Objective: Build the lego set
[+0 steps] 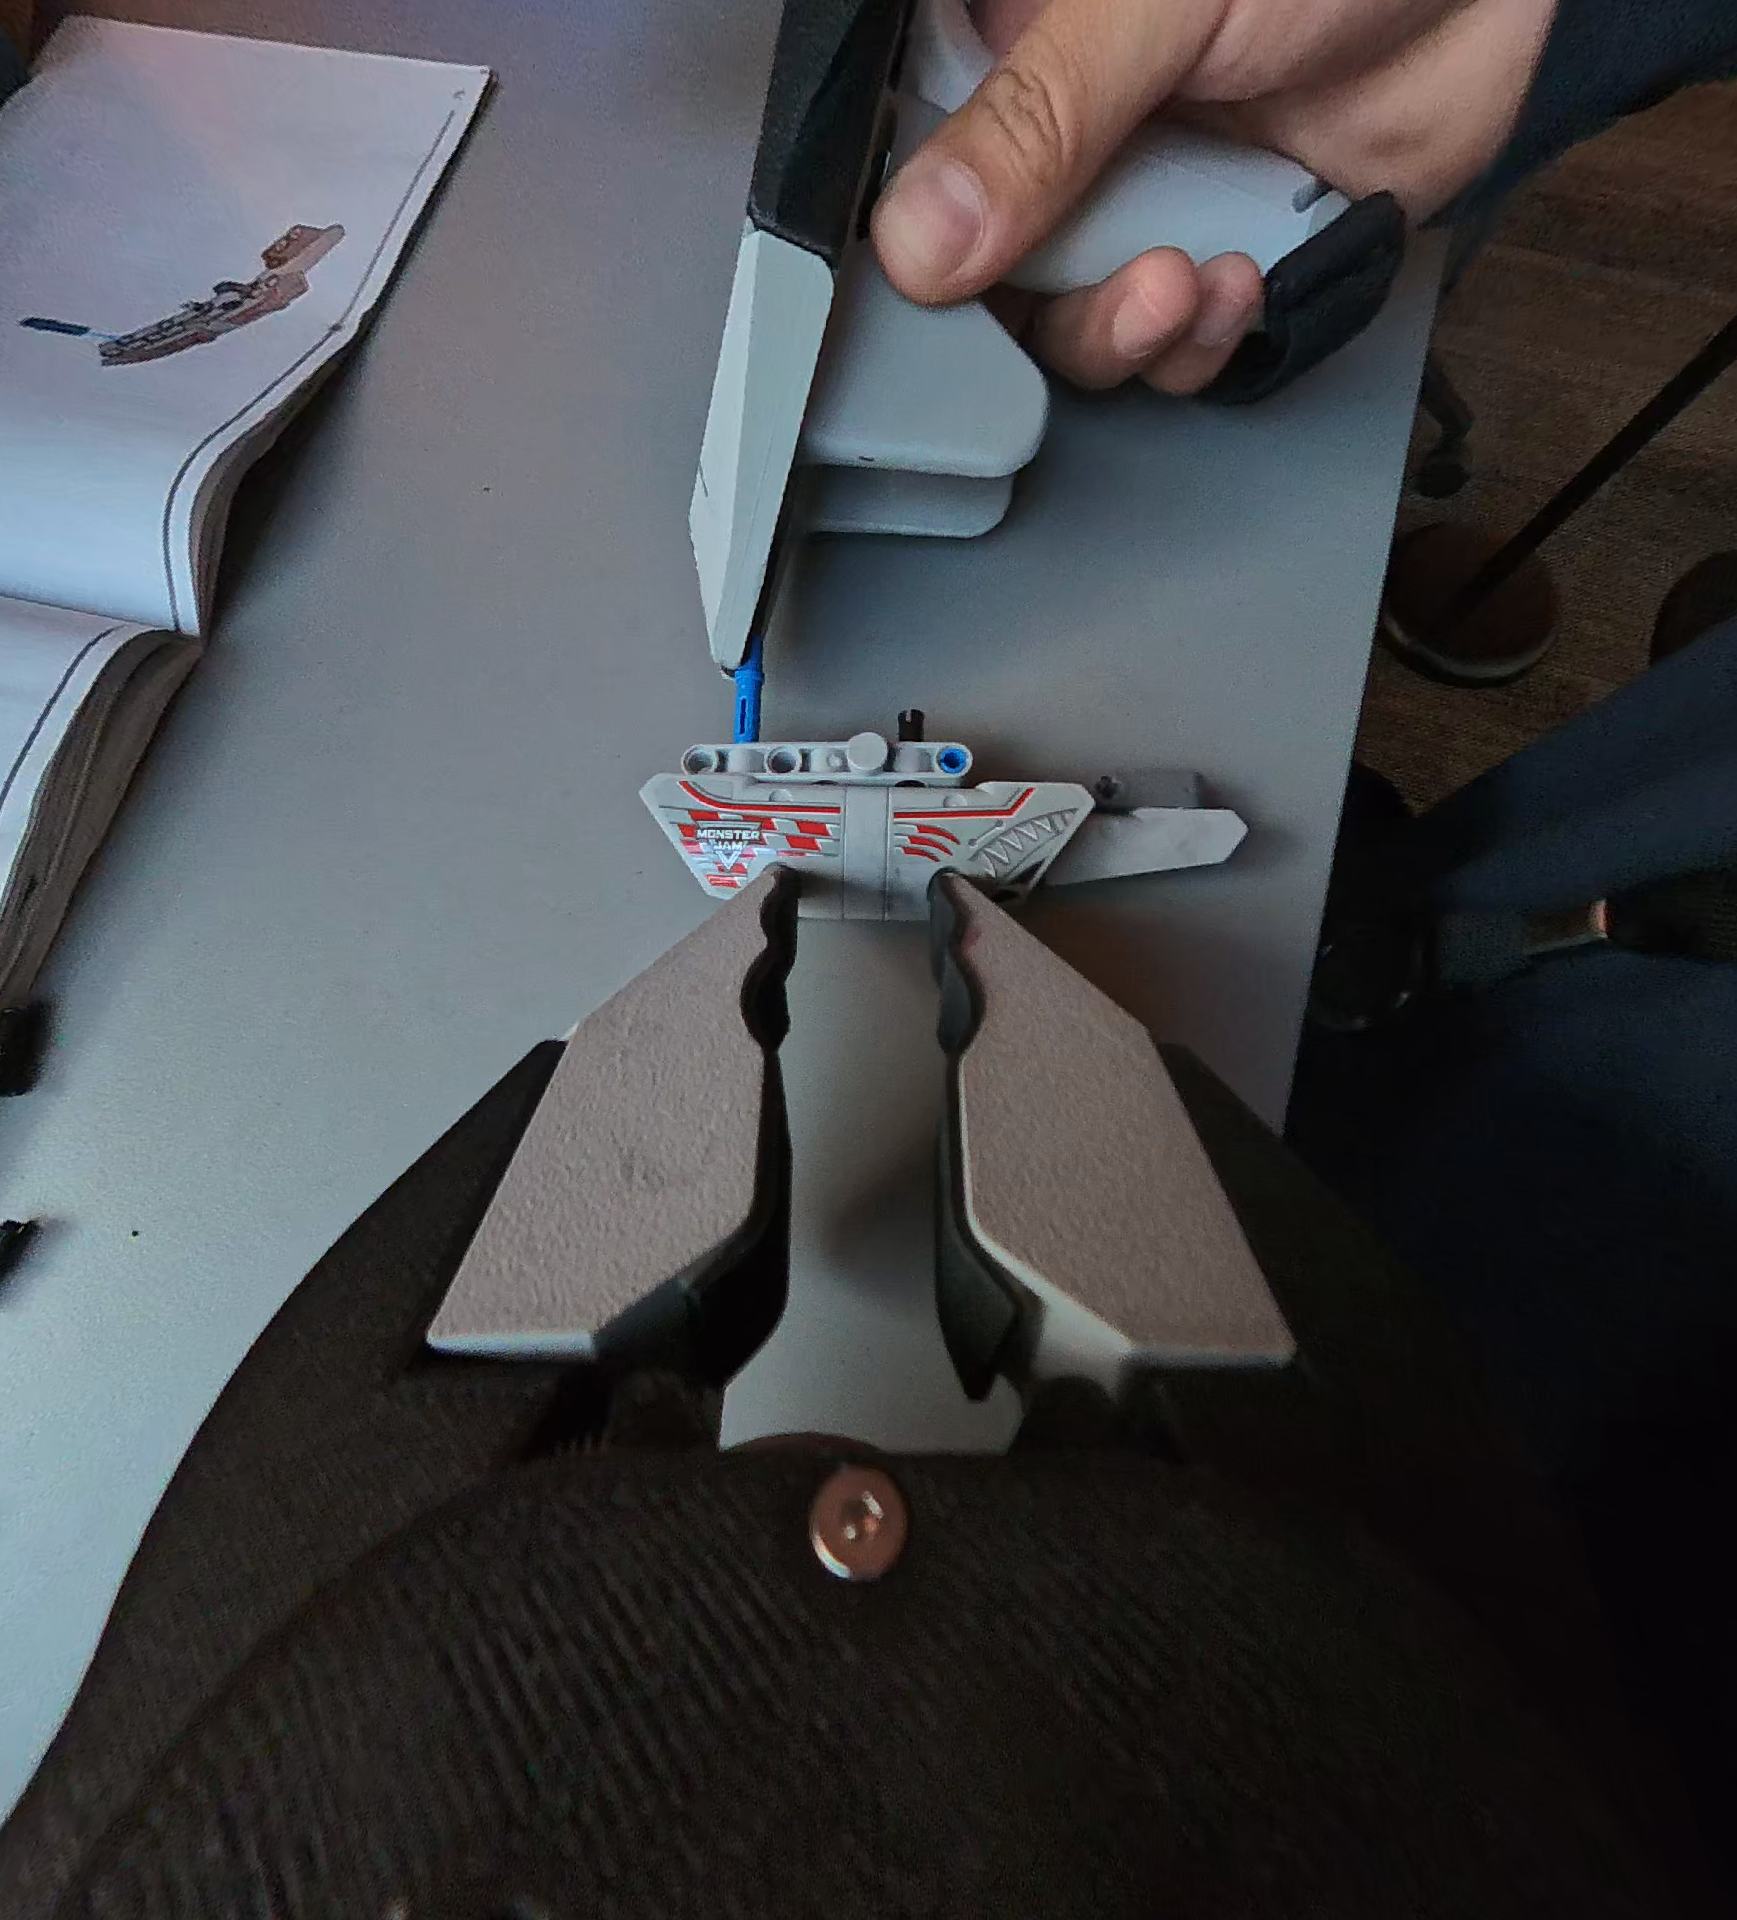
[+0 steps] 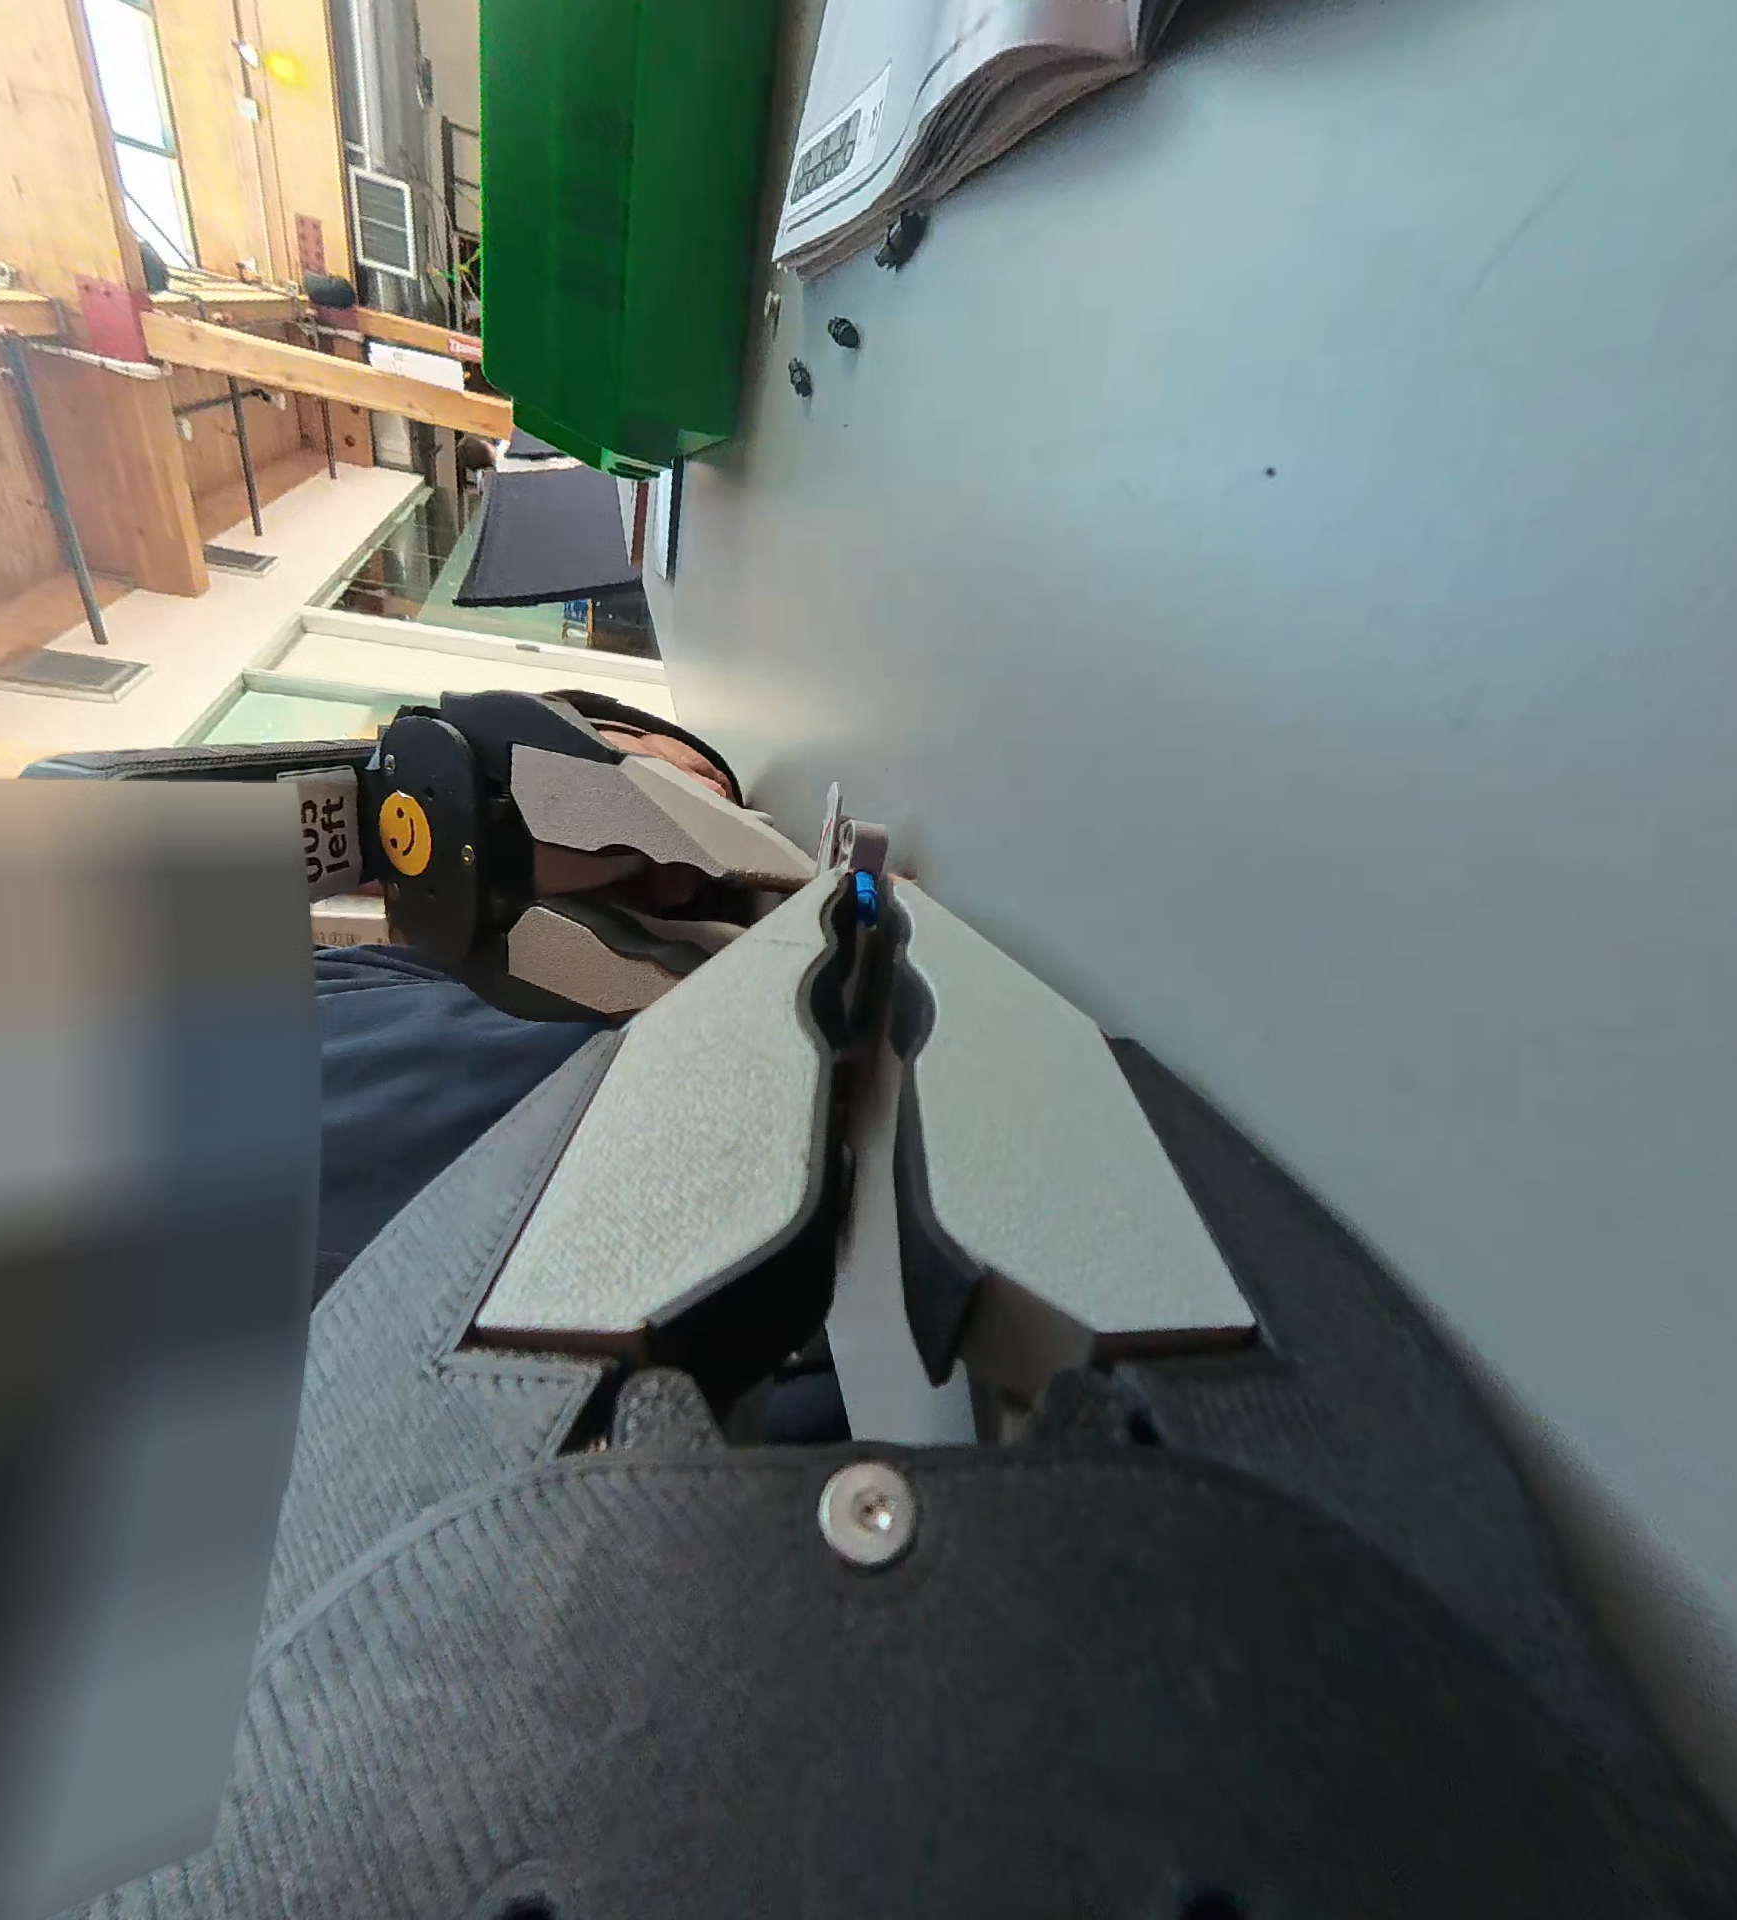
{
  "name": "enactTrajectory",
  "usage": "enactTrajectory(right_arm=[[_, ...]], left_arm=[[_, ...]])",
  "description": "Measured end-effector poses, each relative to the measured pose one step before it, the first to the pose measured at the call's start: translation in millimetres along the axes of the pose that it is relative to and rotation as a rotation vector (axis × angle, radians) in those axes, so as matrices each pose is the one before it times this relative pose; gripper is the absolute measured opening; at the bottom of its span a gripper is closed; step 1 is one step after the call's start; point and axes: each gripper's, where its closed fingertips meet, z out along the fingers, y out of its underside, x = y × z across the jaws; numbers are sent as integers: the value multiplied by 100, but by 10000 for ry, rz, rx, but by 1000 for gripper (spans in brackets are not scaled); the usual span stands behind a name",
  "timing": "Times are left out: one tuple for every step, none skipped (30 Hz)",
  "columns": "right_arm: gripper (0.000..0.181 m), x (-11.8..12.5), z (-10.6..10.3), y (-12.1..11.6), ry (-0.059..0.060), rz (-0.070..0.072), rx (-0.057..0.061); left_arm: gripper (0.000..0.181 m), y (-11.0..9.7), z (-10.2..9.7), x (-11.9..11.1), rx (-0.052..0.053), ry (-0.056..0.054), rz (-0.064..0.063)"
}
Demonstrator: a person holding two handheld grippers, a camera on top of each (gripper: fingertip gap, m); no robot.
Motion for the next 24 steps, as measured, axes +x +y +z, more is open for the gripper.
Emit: enactTrajectory(right_arm=[[0, 3, -9, 4, 23, 21, 128], [0, -1, -19, -8, 31, 30, 159], [0, -7, -16, -13, 13, 65, 152], [0, -71, -13, -38, -45, 112, 134], [0, -153, -1, -59, -119, 180, 93], [0, -190, -12, -54, -161, 166, 92], [0, -124, -3, -1, -103, 52, 75], [0, -22, -22, 48, -17, -45, 46], [0, -9, 9, 42, 2, -35, 40], [0, -51, 22, 21, -26, 32, 35], [0, 9, 28, 7, 11, -6, 21], [0, 59, 56, 18, 68, -62, 4], [0, 81, 78, 12, 84, -67, -10], [0, 59, 63, -2, 52, -42, -31], [0, 24, 46, -13, 15, -7, -53], [0, -15, 21, -20, -17, 40, -49], [0, -34, 23, -33, -38, 68, -30], [0, -76, 46, 14, -67, 96, -46], [0, -373, 372, 563, -230, 151, -366], [0, -495, 852, 1084, -180, 110, -561], [0, -666, 1092, 931, -296, 173, -407], [0, -418, 709, 251, -194, 132, -126], [0, 27, 79, -258, 153, -324, -47], [0, 352, -569, -624, 408, -528, 100]], left_arm=[[23, 14, -1, -10, 1, -30, 16], [23, -3, 2, 6, 1, -17, 17], [23, 2, -4, -1, 2, -4, 4], [23, -3, 2, 4, 2, -10, 15], [23, -1, -15, -6, 1, -24, 21], [23, 0, -5, 2, 5, -19, 22], [23, 1, -19, -3, 3, -21, 14], [23, 1, -3, 0, 1, -17, 16], [23, 7, -9, -4, 0, -23, 21], [23, -3, -15, -5, 0, -36, 37], [23, 5, -12, 5, 2, -48, 51], [23, 9, -12, -1, -4, -41, 43], [23, 11, -12, 7, -4, -26, 40], [23, 12, -15, -4, 1, -4, 8], [23, 9, -10, -3, 3, 26, -24], [23, 7, -5, -8, 3, 38, -44], [23, 1, 0, -3, 1, 16, -24], [23, 9, 3, 9, 1, -10, 19], [23, -80, 75, 64, 49, 23, 43], [23, -36, 46, 24, 7, -24, 56], [22, -12, 11, 5, 0, -17, 17], [22, -7, -31, 189, 2, 76, 44], [22, 18, -38, -203, -6, -220, -35], [22, 12, -47, -210, 0, -173, -23]])
